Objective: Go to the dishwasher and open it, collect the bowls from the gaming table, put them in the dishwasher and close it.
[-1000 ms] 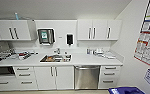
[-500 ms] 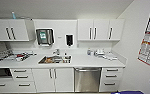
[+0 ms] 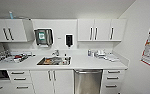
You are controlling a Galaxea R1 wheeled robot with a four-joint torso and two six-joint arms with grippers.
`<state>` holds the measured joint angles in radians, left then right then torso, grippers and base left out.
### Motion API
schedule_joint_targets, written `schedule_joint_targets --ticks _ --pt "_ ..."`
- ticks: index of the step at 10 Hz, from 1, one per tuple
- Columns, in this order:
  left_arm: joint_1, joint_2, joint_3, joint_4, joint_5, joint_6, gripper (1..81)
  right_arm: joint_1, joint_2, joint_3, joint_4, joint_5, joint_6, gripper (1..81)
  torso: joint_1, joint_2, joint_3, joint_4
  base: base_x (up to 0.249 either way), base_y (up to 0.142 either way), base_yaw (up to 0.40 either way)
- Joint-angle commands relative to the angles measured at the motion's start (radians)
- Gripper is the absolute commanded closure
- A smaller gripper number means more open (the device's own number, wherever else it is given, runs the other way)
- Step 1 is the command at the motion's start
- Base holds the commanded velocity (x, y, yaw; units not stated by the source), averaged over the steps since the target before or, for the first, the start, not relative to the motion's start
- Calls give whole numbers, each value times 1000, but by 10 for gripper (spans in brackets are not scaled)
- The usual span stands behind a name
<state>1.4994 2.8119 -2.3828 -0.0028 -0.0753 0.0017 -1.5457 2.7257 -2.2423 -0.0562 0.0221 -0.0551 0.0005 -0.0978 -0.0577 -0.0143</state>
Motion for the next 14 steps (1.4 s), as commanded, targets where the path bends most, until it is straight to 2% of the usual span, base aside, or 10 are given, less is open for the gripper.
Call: schedule_joint_targets --ticks 1,14 --pt "-58 -14 11 4 48 3 10 55 -22 15 4 -51 0 10 0 0 0 0 118 0 0" --pt "-57 -11 11 3 48 3 10 55 -24 11 6 -51 1 10 0 -1 0 0 117 0 0"
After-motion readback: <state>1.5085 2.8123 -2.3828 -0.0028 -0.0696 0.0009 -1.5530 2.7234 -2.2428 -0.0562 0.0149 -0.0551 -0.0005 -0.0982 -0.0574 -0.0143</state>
